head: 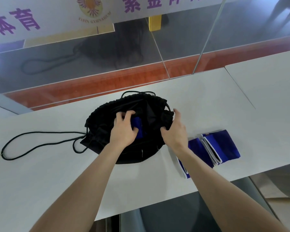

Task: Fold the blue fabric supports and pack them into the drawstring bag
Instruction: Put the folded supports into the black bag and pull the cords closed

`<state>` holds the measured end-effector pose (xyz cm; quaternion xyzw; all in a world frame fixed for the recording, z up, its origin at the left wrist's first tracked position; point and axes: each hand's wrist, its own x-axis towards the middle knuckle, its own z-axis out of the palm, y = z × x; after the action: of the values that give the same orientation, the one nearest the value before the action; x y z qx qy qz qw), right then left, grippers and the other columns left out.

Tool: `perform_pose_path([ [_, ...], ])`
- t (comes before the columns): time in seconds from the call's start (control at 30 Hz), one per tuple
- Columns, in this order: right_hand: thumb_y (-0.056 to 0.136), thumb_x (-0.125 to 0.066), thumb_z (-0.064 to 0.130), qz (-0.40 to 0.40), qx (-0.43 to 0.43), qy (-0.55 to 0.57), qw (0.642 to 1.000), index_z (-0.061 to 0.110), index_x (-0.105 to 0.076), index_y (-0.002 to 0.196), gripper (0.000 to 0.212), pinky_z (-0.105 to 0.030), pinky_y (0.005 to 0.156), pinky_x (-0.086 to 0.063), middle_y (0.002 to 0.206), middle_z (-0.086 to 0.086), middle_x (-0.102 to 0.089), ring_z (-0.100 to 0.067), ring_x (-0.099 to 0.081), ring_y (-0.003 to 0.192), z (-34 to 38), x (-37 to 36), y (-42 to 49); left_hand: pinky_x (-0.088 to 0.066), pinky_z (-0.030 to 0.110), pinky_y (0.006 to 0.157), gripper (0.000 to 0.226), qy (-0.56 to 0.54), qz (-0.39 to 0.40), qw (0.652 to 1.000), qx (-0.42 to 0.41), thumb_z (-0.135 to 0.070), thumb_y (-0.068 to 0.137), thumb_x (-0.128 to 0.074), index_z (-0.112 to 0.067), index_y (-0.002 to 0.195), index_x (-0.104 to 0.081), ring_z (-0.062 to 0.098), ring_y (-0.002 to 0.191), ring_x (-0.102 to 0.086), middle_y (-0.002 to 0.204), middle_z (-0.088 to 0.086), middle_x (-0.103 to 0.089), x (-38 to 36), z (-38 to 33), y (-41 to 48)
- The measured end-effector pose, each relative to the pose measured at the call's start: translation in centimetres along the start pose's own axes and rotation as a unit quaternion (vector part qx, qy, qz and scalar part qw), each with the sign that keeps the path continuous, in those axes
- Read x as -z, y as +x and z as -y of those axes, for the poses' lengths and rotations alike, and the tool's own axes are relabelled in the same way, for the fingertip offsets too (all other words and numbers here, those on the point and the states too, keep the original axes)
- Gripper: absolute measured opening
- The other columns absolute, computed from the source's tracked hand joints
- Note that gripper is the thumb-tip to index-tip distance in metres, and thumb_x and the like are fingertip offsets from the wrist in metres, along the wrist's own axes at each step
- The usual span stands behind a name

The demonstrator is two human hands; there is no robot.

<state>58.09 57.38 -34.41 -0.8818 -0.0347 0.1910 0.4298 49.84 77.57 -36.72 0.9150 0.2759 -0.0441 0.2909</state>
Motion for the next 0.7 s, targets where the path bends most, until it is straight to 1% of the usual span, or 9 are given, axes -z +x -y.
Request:
perform_pose_path([
  [0.03, 0.095, -0.065, 0.009, -0.001, 0.001, 0.001, 1.000, 0.025, -0.021, 0.167, 0.085, -0.037, 0.076, -0.055, 0.109, -0.003, -0.072, -0.026, -0.071, 0.094, -0.2, -0.1, -0.1, -0.063, 0.049, 0.088, 0.066, 0.044, 0.008, 0.998, -0.043, -0.028, 0.092, -0.074, -0.035, 0.152, -0.045, 0.031, 0.134, -0.053, 0.152, 0.004, -0.039, 0.2, 0.0, -0.2],
  [0.1, 0.095, -0.067, 0.013, -0.003, -0.002, 0.000, 1.000, 0.023, -0.020, 0.167, 0.086, -0.042, 0.081, -0.060, 0.108, -0.005, -0.073, -0.029, -0.073, 0.098, -0.4, -0.2, -0.3, -0.061, 0.050, 0.098, 0.076, 0.068, 0.053, 0.994, -0.073, -0.034, 0.087, -0.078, -0.032, 0.156, -0.044, 0.030, 0.141, -0.049, 0.157, 0.003, -0.040, 0.7, -0.1, -0.4],
  [0.2, 0.094, -0.071, 0.023, 0.001, 0.000, -0.041, 0.999, 0.020, -0.018, 0.167, 0.090, -0.048, 0.089, -0.062, 0.108, -0.006, -0.074, -0.033, -0.072, 0.103, -0.6, -0.4, -0.5, -0.051, 0.051, 0.116, 0.107, 0.074, 0.125, 0.987, -0.066, -0.037, 0.081, -0.085, -0.025, 0.170, -0.027, 0.033, 0.154, -0.037, 0.169, 0.005, -0.031, 1.0, -0.3, -0.6],
  [0.3, 0.093, -0.073, 0.026, 0.015, 0.003, -0.062, 0.998, 0.018, -0.018, 0.167, 0.093, -0.047, 0.091, -0.061, 0.122, -0.010, -0.073, -0.036, -0.071, 0.111, -0.8, -0.6, -0.7, -0.041, 0.053, 0.125, 0.134, 0.112, 0.178, 0.976, -0.060, -0.035, 0.074, -0.093, -0.019, 0.175, -0.007, 0.035, 0.161, -0.025, 0.174, 0.009, -0.024, 1.2, -0.3, 0.0],
  [0.37, 0.095, -0.072, 0.022, 0.019, 0.003, -0.064, 0.998, 0.017, -0.019, 0.167, 0.090, -0.042, 0.084, -0.058, 0.124, -0.011, -0.072, -0.036, -0.070, 0.110, -0.9, -0.7, -0.9, -0.041, 0.052, 0.125, 0.136, 0.149, 0.165, 0.973, -0.067, -0.042, 0.072, -0.095, -0.016, 0.174, -0.009, 0.036, 0.158, -0.032, 0.169, 0.011, -0.034, 1.0, -0.2, 0.2],
  [0.43, 0.096, -0.070, 0.016, 0.021, -0.001, -0.055, 0.998, 0.016, -0.019, 0.167, 0.088, -0.038, 0.078, -0.052, 0.121, -0.010, -0.071, -0.032, -0.067, 0.101, -0.9, -0.8, -1.0, -0.049, 0.049, 0.117, 0.121, 0.155, 0.120, 0.978, -0.068, -0.055, 0.070, -0.092, -0.017, 0.167, -0.030, 0.033, 0.147, -0.048, 0.155, 0.009, -0.053, 0.7, -0.4, 0.1],
  [0.53, 0.096, -0.069, 0.014, 0.028, -0.005, -0.047, 0.998, 0.016, -0.019, 0.166, 0.087, -0.035, 0.074, -0.050, 0.109, -0.002, -0.063, -0.024, -0.058, 0.089, -0.9, -0.7, -1.0, -0.060, 0.046, 0.094, 0.090, 0.140, 0.026, 0.989, -0.044, -0.072, 0.066, -0.081, -0.022, 0.137, -0.056, 0.026, 0.117, -0.066, 0.126, 0.000, -0.066, 0.9, -1.5, -0.3],
  [0.6, 0.095, -0.070, 0.015, 0.032, -0.005, -0.046, 0.998, 0.017, -0.019, 0.166, 0.087, -0.036, 0.073, -0.052, 0.105, 0.001, -0.060, -0.026, -0.062, 0.090, -0.9, -0.8, -1.0, -0.062, 0.046, 0.089, 0.090, 0.150, -0.002, 0.988, -0.029, -0.078, 0.066, -0.076, -0.019, 0.131, -0.057, 0.027, 0.110, -0.068, 0.122, 0.001, -0.067, 0.7, -1.8, -0.4],
  [0.7, 0.093, -0.070, 0.014, 0.036, -0.010, -0.047, 0.998, 0.017, -0.018, 0.166, 0.089, -0.039, 0.076, -0.055, 0.105, 0.001, -0.058, -0.029, -0.064, 0.094, -0.9, -0.8, -0.9, -0.062, 0.049, 0.093, 0.105, 0.160, 0.034, 0.987, -0.007, -0.077, 0.065, -0.084, -0.013, 0.141, -0.050, 0.032, 0.123, -0.066, 0.133, 0.009, -0.065, -0.2, -1.9, -0.3],
])
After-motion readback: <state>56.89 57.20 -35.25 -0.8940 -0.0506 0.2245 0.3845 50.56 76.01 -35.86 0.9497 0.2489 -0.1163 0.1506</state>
